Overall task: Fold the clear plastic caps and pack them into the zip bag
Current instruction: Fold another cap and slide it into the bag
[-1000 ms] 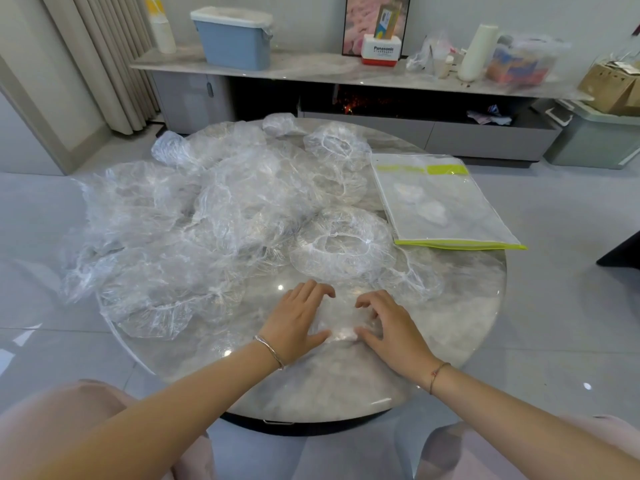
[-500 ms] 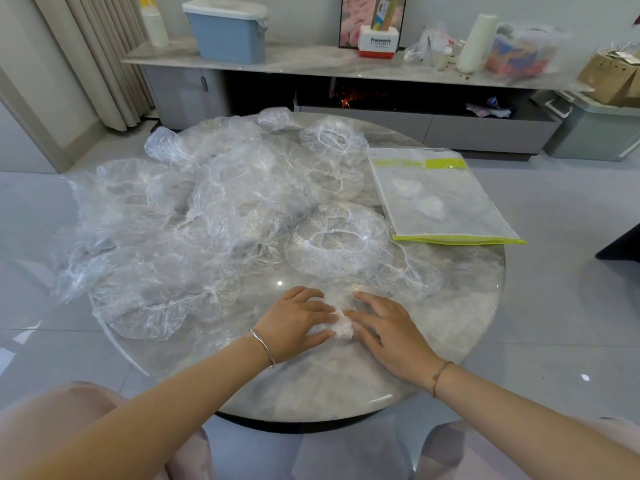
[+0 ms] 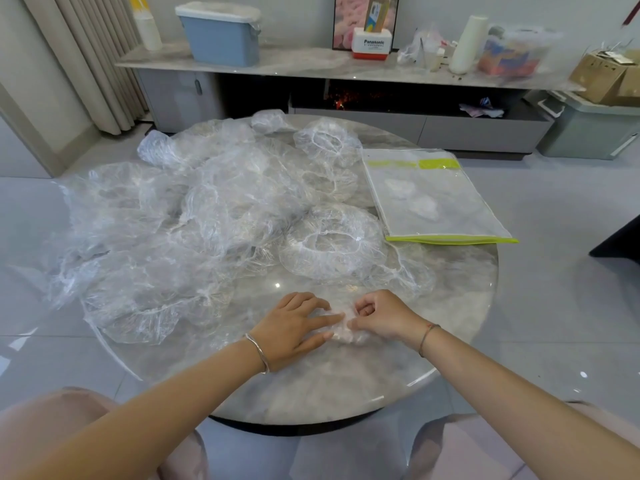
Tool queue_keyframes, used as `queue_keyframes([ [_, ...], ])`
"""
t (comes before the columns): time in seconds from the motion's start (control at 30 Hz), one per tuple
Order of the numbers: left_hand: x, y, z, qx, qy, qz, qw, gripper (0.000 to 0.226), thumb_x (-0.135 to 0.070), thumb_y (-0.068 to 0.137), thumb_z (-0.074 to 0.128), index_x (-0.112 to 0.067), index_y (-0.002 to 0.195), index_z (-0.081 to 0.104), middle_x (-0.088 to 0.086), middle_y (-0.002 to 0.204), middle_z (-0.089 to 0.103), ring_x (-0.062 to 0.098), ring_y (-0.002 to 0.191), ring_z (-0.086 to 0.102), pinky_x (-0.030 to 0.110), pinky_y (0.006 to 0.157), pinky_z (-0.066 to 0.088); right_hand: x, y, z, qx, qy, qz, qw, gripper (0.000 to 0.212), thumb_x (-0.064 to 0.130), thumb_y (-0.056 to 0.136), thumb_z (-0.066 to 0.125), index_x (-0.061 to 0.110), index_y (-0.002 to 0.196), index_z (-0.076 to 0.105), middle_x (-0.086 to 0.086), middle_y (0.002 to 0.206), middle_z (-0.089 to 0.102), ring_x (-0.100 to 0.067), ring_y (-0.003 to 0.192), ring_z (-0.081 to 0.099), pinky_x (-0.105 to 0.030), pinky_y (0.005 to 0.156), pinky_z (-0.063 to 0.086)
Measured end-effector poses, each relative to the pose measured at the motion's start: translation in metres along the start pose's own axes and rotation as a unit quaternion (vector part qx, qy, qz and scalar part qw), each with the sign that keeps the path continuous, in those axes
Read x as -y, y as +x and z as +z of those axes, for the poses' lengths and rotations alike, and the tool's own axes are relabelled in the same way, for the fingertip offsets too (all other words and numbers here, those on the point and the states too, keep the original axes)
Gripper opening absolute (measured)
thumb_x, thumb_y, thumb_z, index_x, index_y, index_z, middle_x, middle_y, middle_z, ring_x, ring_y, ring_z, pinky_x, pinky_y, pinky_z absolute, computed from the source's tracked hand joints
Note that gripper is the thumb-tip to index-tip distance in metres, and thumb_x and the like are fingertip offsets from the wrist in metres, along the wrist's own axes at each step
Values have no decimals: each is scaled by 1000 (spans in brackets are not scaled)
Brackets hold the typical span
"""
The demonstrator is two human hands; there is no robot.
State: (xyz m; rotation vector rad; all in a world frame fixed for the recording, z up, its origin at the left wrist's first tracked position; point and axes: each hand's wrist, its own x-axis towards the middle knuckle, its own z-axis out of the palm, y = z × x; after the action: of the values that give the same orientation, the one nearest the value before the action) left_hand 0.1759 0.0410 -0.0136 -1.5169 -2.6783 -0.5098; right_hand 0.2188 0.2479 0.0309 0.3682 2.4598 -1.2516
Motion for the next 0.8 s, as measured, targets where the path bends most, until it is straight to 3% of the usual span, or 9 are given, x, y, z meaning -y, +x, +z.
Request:
queue_keyframes([
  [0.07, 1, 1, -1, 8, -19, 6, 1000, 44, -51, 100, 20, -40, 134, 47, -8, 124, 53, 12, 117, 41, 25, 105, 22, -4, -2, -2, -3, 8, -18, 1000, 23, 8, 74, 78, 14, 67, 57, 7, 59, 47, -4, 54, 42, -10, 53, 35],
  [0.2, -3, 10, -12, -48, -67, -3, 997, 42, -50, 98, 25, -41, 134, 46, -11, 134, 44, 8, 124, 35, 21, 107, 18, -9, -8, -11, -17, 115, -17, 993, 26, 5, 76, 76, 15, 65, 54, 5, 60, 54, -4, 55, 49, -13, 54, 39],
  [0.33, -8, 40, -30, -143, -113, -40, 982, 45, -50, 97, 28, -37, 138, 42, -14, 137, 41, 3, 127, 33, 21, 107, 20, -7, -13, -36, -56, 266, -14, 962, 28, 0, 85, 65, 16, 82, 42, -8, 77, 63, -12, 63, 59, -23, 61, 46],
  [0.4, -9, 66, -35, -165, -125, -53, 977, 47, -51, 96, 28, -35, 138, 41, -15, 137, 41, 2, 129, 32, 23, 107, 21, -4, -16, -57, -85, 308, -33, 947, 36, -4, 87, 60, 20, 88, 33, -5, 76, 66, -9, 57, 60, -20, 53, 48],
  [0.53, -8, 117, -37, -186, -159, -89, 966, 51, -51, 94, 28, -30, 139, 40, -11, 138, 41, 7, 129, 33, 26, 106, 23, -6, -19, -100, -98, 365, -77, 923, 42, -8, 89, 55, 21, 91, 25, -15, 82, 69, -28, 66, 68, -27, 50, 53],
  [0.7, 0, 171, -31, -183, -152, -94, 967, 53, -51, 91, 30, -25, 134, 47, -5, 134, 48, 14, 124, 39, 30, 104, 29, -29, -7, -145, -151, 312, -96, 933, 21, -8, 93, 47, 11, 84, 48, -14, 86, 63, -21, 70, 69, -31, 57, 57],
  [0.77, 2, 188, -27, -158, -138, -81, 974, 56, -54, 88, 31, -24, 130, 53, -4, 131, 52, 15, 123, 43, 33, 105, 33, -43, 2, -155, -200, 240, -91, 945, 30, -4, 95, 43, 17, 93, 63, -12, 95, 61, -17, 77, 60, -32, 69, 51],
  [0.8, 4, 200, -25, -141, -132, -76, 978, 59, -57, 85, 32, -24, 127, 56, -4, 129, 55, 15, 122, 45, 33, 104, 35, -51, 6, -161, -221, 209, -97, 948, 36, -2, 96, 42, 24, 101, 65, -7, 100, 61, -13, 83, 56, -25, 75, 48],
])
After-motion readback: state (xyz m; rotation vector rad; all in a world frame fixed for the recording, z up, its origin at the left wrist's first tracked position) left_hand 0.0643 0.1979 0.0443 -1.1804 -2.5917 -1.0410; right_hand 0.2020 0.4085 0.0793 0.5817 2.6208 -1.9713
